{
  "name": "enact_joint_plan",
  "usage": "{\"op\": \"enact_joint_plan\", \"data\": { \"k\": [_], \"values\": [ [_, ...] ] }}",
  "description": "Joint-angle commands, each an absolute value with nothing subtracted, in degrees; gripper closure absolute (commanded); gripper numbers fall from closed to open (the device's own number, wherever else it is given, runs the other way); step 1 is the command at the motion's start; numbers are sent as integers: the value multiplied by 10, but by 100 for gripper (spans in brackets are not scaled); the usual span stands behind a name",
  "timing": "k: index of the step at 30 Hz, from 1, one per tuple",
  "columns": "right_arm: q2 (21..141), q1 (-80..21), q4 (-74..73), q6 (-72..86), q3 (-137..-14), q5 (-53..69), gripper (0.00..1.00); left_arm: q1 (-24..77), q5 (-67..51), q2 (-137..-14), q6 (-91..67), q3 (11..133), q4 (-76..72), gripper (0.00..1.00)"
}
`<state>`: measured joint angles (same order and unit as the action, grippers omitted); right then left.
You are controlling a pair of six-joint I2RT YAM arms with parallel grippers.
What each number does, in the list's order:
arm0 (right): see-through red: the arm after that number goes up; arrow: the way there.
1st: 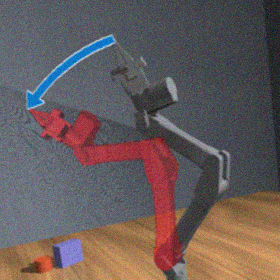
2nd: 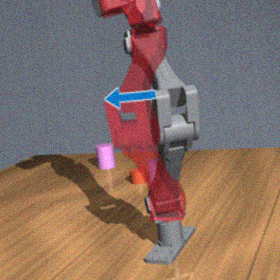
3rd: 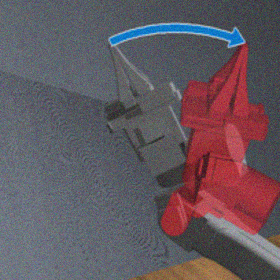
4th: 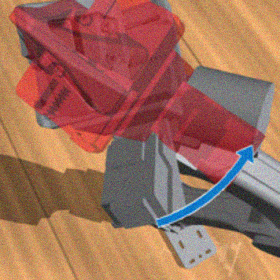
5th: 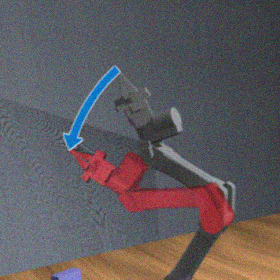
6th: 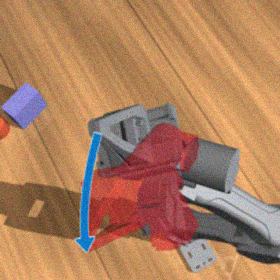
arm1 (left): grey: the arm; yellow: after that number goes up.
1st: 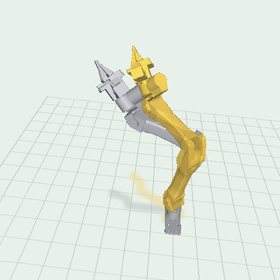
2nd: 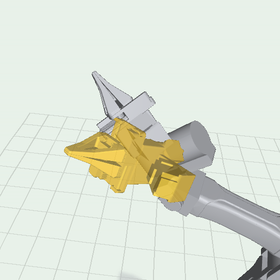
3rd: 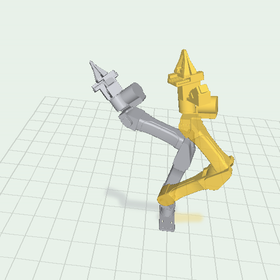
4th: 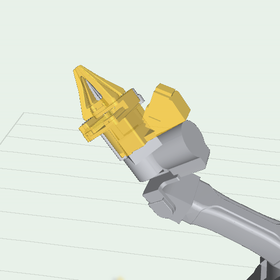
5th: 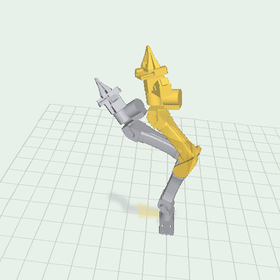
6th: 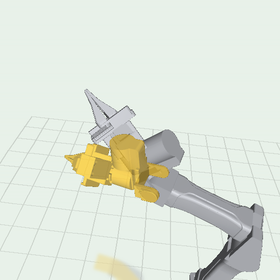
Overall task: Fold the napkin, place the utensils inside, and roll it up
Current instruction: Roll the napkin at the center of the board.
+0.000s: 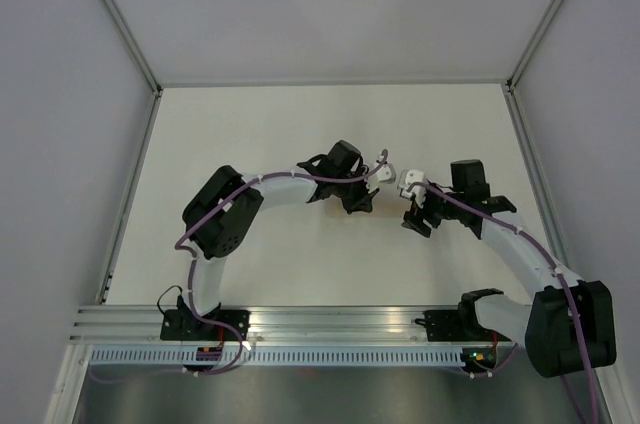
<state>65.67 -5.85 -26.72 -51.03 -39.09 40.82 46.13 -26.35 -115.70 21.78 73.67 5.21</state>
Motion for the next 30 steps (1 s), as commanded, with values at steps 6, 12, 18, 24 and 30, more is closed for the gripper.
{"op": "enact_joint_plan", "data": {
  "k": [6,12,18,24,30],
  "values": [
    [653,-171,-96,-530,-325,287,25,461,-360,-1243,192,759,250,98],
    [696,-233,-48,-537,-315,235,26,459,-374,-1262,199,787,296,98],
    [734,-278,-45,-543,-316,202,27,454,-381,-1276,202,800,321,98],
    [765,-294,-52,-545,-320,189,37,452,-386,-1286,206,811,334,98],
    [780,-297,-52,-548,-316,178,45,442,-408,-1288,198,823,337,87]
  ]
}}
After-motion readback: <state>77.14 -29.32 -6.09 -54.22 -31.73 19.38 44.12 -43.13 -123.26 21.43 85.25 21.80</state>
